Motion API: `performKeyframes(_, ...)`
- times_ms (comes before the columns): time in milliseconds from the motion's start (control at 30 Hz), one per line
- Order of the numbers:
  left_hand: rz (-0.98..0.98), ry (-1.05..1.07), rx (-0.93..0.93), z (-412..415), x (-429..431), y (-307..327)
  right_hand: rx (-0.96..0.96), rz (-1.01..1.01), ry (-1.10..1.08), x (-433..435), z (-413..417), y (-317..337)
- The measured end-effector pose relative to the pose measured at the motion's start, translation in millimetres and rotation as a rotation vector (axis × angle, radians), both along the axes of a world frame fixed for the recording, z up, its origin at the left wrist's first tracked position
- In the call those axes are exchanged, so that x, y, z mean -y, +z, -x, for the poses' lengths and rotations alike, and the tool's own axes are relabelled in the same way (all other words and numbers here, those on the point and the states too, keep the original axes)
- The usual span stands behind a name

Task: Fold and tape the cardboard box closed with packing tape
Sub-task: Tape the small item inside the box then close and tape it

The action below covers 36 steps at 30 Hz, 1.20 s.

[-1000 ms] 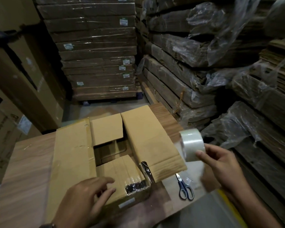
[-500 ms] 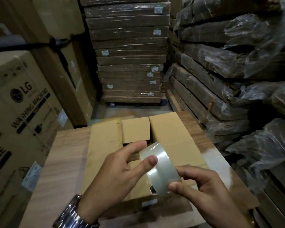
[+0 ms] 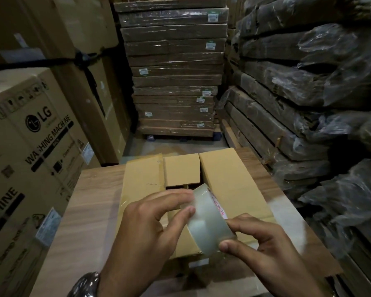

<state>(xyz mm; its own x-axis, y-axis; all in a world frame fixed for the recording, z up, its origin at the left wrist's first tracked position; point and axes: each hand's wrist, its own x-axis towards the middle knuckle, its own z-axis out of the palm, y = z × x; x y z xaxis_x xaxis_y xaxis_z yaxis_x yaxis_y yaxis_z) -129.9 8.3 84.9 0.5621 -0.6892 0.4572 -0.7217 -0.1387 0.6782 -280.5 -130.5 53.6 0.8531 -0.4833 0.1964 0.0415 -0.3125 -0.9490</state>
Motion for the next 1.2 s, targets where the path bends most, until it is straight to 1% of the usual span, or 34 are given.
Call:
performKeyframes(33,0.001,0.009,0.007,-0.4,0.1,1.8,0.011,0.017,0.001,0.4,-0.3,0.3)
performKeyframes(200,-0.002,0.028,-0.075,-3.1,1.3,2.1,0.061,0.147,-0.008,-0.9,-2.9,-0.3)
performKeyframes(267,-0.009,0.042,-0.046,-2.1,3.2,-1.6,0.056,0.14,-0.002,-2.3,-2.3,-2.5)
performKeyframes(367,-0.031,0.062,-0.011,1.0,7.1,-6.7,0.013,0.065,-0.014,-5.3,0.7,-8.1)
performKeyframes(433,-0.051,0.08,0.04,3.0,9.1,-8.3,-0.034,0.101,-0.047,-7.5,2.1,-14.4)
performKeyframes(533,-0.084,0.098,0.143,5.7,9.9,-8.4,-0.031,0.149,-0.076,-14.2,1.8,-17.4)
performKeyframes(600,-0.089,0.104,0.185,6.9,9.7,-7.1,-0.022,0.125,-0.097,-18.6,0.4,-14.4)
performKeyframes(667,-0.087,0.109,0.21,7.0,9.8,-5.9,-0.018,0.073,-0.073,-21.3,-0.8,-10.9)
performKeyframes(800,-0.059,0.115,0.213,6.4,10.8,-4.0,-0.027,-0.024,-0.071,-23.8,-4.8,-4.4)
performKeyframes(1000,-0.014,0.099,0.273,11.3,10.7,3.3,-0.099,-0.127,-0.121,-22.8,-14.8,-9.5)
performKeyframes(1133,0.02,0.102,0.337,15.4,12.9,11.2,-0.191,-0.118,-0.19,-19.9,-21.9,-9.8)
performKeyframes(1200,-0.021,0.098,0.365,16.7,15.6,14.4,-0.238,-0.096,-0.219,-19.8,-24.7,-13.6)
